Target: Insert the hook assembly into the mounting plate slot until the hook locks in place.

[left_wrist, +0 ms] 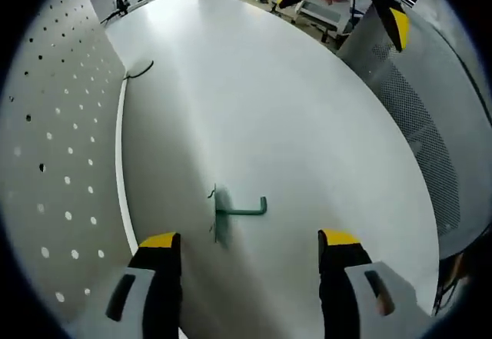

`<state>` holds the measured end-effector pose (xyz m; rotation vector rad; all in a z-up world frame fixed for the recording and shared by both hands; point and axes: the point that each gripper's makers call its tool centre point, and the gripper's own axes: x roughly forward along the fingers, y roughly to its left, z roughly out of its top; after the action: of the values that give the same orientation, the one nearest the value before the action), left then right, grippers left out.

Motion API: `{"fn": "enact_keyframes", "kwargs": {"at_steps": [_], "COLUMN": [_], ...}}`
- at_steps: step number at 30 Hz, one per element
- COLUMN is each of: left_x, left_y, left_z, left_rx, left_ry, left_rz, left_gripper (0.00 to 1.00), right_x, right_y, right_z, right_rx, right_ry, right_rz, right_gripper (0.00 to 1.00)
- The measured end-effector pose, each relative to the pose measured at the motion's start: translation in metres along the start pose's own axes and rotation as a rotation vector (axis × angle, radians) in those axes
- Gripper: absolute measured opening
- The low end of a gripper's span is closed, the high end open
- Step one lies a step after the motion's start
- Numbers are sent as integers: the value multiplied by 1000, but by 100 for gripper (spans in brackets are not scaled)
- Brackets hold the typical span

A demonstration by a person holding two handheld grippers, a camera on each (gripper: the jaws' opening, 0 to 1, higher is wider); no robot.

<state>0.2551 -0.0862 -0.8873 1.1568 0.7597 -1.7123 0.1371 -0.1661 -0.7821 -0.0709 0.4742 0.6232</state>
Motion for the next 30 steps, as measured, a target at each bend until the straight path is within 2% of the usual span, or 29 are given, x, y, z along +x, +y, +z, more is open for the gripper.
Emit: {"fn": "enact_keyframes", "kwargs": {"at_steps": [4, 11, 12, 16, 30], "left_x": [0, -1, -1, -4, -4], "left_y": [2, 3, 5, 14, 19], "left_z": [1, 0, 1, 2, 5], "left_rx": [25, 22, 12, -27, -70], "left_ry": [6, 4, -1, 7, -19], "left_rz": [-9, -6, -2, 16, 48], "left_gripper": [73, 69, 66, 45, 23], "right_x": [-1, -1, -1, -2, -3], "right_y": [-2, -4, -4, -6, -6], "right_z": [1, 2, 2, 2, 2], "right_rx": [6, 5, 6, 7, 16], "right_ry": [-5, -11, -12, -10, -11], "right_rz": [-6, -15, -15, -25, -29], "right_gripper": [64, 63, 63, 62, 61]}}
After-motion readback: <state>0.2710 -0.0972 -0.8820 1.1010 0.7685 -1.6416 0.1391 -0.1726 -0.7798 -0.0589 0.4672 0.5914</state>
